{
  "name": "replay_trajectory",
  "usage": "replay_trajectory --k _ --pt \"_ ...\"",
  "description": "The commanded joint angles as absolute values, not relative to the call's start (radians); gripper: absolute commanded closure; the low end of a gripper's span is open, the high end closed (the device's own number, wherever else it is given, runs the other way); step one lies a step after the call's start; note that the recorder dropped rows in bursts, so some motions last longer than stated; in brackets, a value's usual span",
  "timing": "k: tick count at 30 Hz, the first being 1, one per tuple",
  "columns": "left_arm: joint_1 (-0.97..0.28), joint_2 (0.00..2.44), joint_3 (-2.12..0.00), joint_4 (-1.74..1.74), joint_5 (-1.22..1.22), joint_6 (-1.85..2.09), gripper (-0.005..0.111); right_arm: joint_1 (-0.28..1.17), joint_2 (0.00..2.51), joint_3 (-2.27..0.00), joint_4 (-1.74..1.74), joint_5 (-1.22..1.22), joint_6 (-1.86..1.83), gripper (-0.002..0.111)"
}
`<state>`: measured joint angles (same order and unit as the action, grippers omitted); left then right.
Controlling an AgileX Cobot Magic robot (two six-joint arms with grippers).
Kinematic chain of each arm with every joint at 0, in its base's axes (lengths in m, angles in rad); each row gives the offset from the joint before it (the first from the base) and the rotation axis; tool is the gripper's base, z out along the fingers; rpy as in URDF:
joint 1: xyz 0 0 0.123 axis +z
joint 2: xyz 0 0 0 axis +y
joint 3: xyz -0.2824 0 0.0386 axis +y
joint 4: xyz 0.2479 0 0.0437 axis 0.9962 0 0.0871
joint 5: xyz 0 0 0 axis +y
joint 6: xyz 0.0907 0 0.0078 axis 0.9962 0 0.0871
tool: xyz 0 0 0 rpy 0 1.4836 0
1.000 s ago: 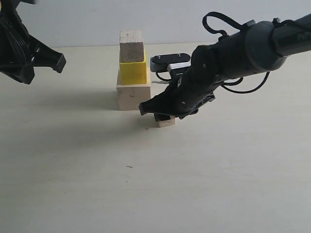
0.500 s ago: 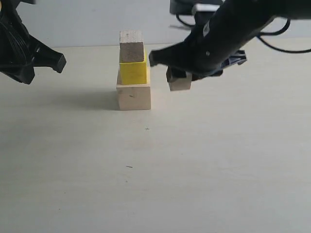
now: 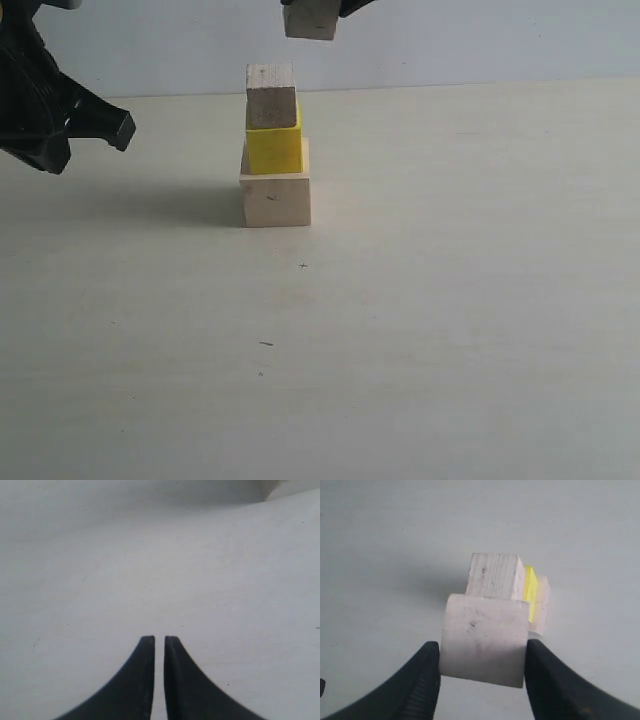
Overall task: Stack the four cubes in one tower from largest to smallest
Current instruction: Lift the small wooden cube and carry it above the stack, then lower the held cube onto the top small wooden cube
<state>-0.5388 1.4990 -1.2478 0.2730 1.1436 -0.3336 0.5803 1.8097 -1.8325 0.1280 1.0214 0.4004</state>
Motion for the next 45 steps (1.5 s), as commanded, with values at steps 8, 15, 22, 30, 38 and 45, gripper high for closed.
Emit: replay_trajectory --k 8,15,22,30,38,45 --pt "-0.538 1.489 -1.244 0.269 1.153 -0.343 0.097 0.594 2.003 -2.050 0.166 1.107 0.385 0.108" --pt "-0.538 1.489 -1.244 0.267 1.153 -0.343 0.097 0.594 2.053 -2.099 0.127 1.100 0.387 0.108" --pt "-0.538 1.489 -1.244 0.263 1.155 -0.343 0.097 0.594 2.099 -2.136 0.110 1.093 0.388 0.108" --pt "-0.538 1.489 -1.244 0.261 1.155 -0.343 0.097 0.594 2.110 -2.136 0.088 1.067 0.388 0.108" --pt "-0.538 1.489 -1.244 0.259 1.153 -0.343 0.097 0.594 2.112 -2.136 0.067 1.043 0.363 0.108" --pt "-0.538 1.489 -1.244 0.253 1.153 -0.343 0.097 0.594 2.119 -2.143 0.075 1.052 0.361 0.108"
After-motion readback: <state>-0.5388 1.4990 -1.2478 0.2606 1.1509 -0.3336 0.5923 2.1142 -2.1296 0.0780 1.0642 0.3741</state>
